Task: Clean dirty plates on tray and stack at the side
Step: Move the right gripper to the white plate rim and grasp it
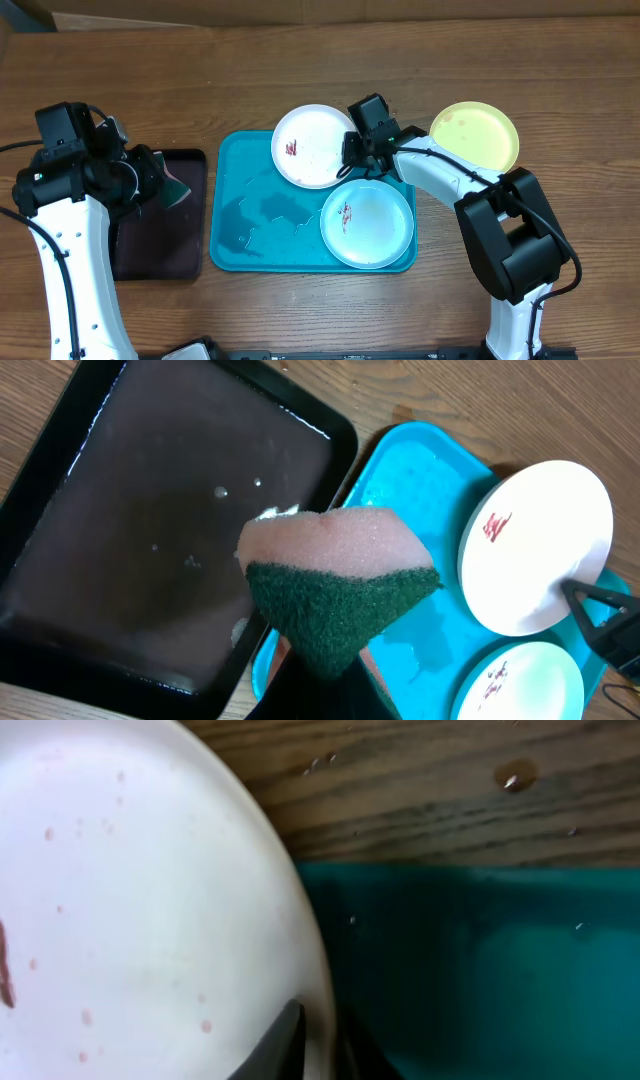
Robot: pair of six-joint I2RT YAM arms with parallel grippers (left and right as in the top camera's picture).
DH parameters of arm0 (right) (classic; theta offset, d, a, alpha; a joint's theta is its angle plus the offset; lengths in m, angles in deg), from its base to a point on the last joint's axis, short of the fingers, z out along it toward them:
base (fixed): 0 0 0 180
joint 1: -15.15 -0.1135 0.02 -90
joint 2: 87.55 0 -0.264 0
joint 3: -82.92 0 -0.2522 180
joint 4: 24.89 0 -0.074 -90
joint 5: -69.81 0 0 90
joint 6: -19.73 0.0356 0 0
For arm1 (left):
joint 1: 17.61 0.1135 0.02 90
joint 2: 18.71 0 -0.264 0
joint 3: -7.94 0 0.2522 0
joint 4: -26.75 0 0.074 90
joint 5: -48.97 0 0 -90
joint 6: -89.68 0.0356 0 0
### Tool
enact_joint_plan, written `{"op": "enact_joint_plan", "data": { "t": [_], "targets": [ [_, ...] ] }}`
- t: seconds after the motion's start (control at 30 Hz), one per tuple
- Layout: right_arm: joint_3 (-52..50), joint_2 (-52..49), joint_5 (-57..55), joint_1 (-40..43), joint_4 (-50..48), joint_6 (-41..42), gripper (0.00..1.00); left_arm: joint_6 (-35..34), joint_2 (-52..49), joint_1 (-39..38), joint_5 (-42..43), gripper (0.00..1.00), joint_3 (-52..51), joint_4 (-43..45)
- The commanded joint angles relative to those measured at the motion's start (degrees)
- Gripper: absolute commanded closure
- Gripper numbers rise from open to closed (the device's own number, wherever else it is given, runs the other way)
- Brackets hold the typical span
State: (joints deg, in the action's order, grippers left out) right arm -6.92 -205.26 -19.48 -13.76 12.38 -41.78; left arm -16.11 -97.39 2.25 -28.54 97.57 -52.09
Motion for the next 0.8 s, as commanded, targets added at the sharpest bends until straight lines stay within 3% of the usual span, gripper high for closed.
{"op": "enact_joint_plan", "data": {
  "t": [0.0,0.43,0.6,0.77],
  "targets": [
    [1.62,0.04,4.37,-0.31,0.79,0.00,0.96,1.81,-0.09,-1.09,1.14,0.96,-0.09,0.42],
    [8.33,0.04,7.15,-7.17,10.71,-0.28,0.96,2.91,-0.09,-7.04,1.14,0.96,-0.57,0.87],
    [8.96,0.02,7.13,-9.86,13.97,4.66,0.96,0.90,-0.11,-9.90,1.33,0.96,-3.39,1.84],
    [8.41,-0.26,7.13,-11.58,16.28,6.95,0.96,0.96,-0.42,-13.11,7.21,0.96,-8.92,7.54]
  ]
}}
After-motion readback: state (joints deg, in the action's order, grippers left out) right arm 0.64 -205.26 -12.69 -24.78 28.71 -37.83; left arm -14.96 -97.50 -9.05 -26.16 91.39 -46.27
